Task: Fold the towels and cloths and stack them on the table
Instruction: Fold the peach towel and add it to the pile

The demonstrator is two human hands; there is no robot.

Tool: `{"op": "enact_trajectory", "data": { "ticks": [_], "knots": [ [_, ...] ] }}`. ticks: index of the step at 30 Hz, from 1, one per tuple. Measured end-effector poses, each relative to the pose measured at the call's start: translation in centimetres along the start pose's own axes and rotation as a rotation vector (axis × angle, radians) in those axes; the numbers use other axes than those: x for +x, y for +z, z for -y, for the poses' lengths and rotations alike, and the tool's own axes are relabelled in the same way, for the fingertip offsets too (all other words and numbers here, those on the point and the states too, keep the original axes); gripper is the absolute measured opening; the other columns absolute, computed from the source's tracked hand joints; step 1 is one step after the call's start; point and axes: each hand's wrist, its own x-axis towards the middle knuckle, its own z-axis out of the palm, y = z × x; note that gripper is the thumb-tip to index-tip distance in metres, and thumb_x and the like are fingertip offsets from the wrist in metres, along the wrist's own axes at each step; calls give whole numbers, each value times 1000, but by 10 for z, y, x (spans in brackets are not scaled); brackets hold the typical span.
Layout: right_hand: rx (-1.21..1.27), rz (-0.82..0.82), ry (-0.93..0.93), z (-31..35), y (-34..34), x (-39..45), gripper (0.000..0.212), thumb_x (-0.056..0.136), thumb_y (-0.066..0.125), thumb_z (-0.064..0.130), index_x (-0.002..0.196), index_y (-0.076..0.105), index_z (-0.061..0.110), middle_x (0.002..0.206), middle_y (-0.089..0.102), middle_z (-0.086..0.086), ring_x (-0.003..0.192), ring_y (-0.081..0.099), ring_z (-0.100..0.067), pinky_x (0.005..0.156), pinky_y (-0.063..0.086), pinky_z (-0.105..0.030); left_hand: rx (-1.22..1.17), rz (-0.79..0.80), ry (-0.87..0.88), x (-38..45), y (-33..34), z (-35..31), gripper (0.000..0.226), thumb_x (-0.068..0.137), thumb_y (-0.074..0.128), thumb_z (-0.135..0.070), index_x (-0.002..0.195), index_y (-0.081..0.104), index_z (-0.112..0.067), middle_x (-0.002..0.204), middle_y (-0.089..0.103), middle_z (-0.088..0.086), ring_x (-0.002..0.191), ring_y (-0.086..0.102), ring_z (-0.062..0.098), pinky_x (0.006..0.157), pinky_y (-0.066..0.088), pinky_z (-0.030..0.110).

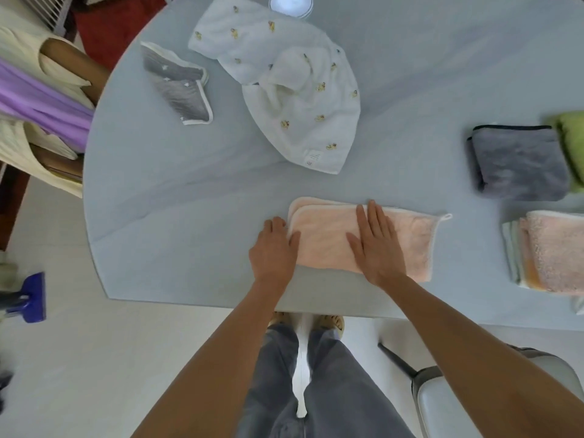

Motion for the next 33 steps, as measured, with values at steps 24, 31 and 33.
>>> {"op": "enact_trajectory", "data": {
  "ticks": [24, 31, 33],
  "knots": [
    [-34, -114, 212, 25, 19, 4, 59, 100, 9, 44, 154, 3, 21, 161, 0, -10, 148, 0, -24, 120, 6, -43, -466, 106, -217, 43, 11, -34, 50, 85, 62, -53, 109, 52, -11, 99, 64, 5, 97, 61, 27, 78, 47, 34],
    [-57, -113, 214, 25, 16, 10, 59, 100, 9, 43, 154, 6, 21, 161, 2, -10, 148, 2, -24, 120, 5, -41, -421, 306, -355, 60, 5, -40, 67, 81, 60, -62, 112, 62, -2, 111, 65, 12, 106, 61, 31, 86, 48, 35],
    [-59, -110, 209, 24, 18, 7, 59, 100, 9, 42, 154, 7, 20, 160, 3, -10, 148, 3, -24, 120, 5, -41, -403, 263, -277, 57, 7, -35, 50, 90, 55, -49, 109, 59, -3, 113, 64, 13, 107, 59, 32, 86, 46, 36]
  ]
}}
